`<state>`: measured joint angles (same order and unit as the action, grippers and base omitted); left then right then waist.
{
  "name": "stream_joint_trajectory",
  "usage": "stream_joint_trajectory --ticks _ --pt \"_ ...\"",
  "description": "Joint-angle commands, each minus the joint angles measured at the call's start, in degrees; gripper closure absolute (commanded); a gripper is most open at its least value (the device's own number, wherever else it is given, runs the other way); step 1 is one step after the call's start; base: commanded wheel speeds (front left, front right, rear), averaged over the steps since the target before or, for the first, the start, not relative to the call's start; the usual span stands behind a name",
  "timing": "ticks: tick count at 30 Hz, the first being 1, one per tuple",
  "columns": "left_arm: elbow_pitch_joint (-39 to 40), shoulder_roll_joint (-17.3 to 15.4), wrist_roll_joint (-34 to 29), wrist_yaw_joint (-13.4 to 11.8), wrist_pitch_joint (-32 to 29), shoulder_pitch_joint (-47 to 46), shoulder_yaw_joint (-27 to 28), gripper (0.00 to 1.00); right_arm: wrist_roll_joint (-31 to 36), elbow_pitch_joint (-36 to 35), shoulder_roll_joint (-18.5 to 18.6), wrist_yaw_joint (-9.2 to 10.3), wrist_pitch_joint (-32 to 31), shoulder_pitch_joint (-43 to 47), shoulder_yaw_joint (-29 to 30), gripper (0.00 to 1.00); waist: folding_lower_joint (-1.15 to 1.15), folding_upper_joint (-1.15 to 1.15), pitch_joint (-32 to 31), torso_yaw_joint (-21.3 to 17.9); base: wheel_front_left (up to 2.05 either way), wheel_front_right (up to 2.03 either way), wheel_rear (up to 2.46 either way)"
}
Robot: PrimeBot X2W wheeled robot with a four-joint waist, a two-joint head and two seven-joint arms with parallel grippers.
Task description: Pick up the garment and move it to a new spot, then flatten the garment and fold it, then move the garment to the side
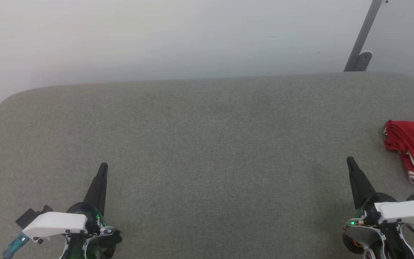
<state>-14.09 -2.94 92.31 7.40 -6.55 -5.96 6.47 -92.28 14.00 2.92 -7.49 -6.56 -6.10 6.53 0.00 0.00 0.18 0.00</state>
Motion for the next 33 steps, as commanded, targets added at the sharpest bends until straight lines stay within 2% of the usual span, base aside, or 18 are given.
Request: stream_joint_trajectory --ticks 1,33 --pt "0.0 0.1 0.2 0.2 -0.2 -0.7 0.2 1.00 -0.2 0.1 -0.2 0.00 -0.1 -0.3 0.1 1.00 0.00 0.00 0.0 0.0 0.00 0.00 0.00" --pt "0.0 0.1 0.2 0.2 -0.2 -0.7 0.1 1.00 -0.2 0.1 -0.2 0.00 -0.1 -0.3 0.1 1.00 0.00 0.00 0.0 0.0 0.00 0.00 0.00"
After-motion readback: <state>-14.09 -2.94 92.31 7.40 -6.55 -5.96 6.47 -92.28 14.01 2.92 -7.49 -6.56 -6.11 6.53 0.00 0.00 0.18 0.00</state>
